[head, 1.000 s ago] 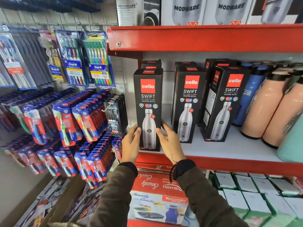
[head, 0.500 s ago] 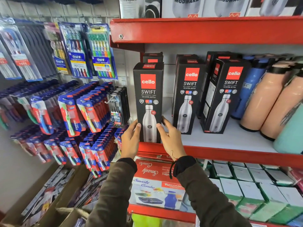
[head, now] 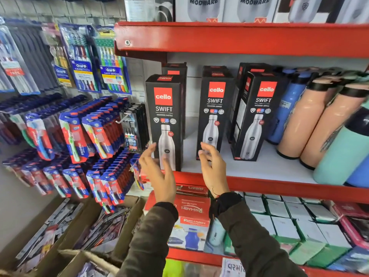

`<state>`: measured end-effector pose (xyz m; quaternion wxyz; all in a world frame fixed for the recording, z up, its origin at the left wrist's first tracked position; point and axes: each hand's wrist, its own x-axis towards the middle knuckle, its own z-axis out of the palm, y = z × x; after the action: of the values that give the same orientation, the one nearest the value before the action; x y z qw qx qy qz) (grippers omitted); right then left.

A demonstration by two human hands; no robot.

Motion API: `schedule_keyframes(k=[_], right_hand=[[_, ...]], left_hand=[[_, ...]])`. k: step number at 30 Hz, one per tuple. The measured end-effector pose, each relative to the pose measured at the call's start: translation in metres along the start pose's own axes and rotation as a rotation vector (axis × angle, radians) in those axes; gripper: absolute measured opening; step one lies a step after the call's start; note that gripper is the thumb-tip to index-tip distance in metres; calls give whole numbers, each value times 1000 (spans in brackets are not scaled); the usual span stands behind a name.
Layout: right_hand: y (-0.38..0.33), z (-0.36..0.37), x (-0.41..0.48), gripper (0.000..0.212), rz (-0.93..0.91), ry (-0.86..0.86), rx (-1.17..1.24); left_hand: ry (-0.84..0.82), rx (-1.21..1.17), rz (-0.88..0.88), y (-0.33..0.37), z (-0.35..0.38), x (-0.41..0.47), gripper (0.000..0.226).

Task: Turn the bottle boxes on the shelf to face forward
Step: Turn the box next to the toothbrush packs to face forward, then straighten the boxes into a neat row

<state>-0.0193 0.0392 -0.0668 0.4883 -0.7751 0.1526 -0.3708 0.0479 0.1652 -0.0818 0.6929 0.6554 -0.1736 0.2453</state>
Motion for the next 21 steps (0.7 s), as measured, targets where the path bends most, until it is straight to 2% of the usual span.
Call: schedule_keyframes(k=[4, 9, 11, 16, 19, 21], right_hand=[[8, -29, 12, 34, -10, 99, 7], [13, -55, 42, 50, 19, 142, -66], [16, -61, 57, 55, 68, 118, -72], [22, -58, 84, 56, 133, -32, -121], [27, -52, 88, 54, 158, -41, -89], [31, -48, 85, 52, 144, -24, -86]], left_hand=[[-204, -43, 131, 20, 34, -18, 32], [-401, -38, 76, 34, 82, -10, 43], [-429, -30, 0, 37, 99, 1, 48], [-442, -81, -322, 32, 126, 27, 52], [-481, -119, -503, 23, 130, 30, 50], [-481, -123, -530, 18, 129, 30, 50]])
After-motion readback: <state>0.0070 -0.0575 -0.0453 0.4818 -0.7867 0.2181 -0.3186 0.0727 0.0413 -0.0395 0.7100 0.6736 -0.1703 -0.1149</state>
